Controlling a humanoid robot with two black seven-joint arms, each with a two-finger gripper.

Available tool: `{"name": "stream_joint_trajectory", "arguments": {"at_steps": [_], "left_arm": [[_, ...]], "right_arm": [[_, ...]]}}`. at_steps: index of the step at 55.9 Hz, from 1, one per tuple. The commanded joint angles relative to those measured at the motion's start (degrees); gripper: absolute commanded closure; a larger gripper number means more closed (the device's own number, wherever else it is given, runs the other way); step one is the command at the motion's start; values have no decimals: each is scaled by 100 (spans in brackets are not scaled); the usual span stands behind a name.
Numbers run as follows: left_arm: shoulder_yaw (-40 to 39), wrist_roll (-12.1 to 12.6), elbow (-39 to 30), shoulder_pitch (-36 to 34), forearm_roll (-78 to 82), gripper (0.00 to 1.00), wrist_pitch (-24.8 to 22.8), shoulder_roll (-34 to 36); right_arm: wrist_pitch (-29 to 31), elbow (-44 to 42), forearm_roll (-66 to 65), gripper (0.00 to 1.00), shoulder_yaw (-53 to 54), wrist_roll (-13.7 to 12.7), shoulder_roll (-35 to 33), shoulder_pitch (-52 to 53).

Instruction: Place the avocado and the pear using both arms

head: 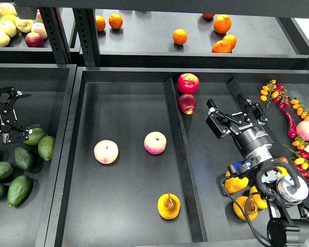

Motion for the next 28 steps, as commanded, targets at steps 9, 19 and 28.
{"name": "stream_joint_trajectory", "arguments": {"at_steps": [9,19,28], "left_arm": [[-2779,1,-460,1571,-452,4,-1,-1733],[-3431,1,-1312,2283,-434,4,-1,-2710],[-3870,1,-1866,2714,-443,4,-1,-3176]], "right_arm": [[6,-17,-17,0,-199,-8,0,-167],[6,-17,-17,0,-243,-16,0,-290],[15,-17,-17,0,-243,-16,0,-387]]}}
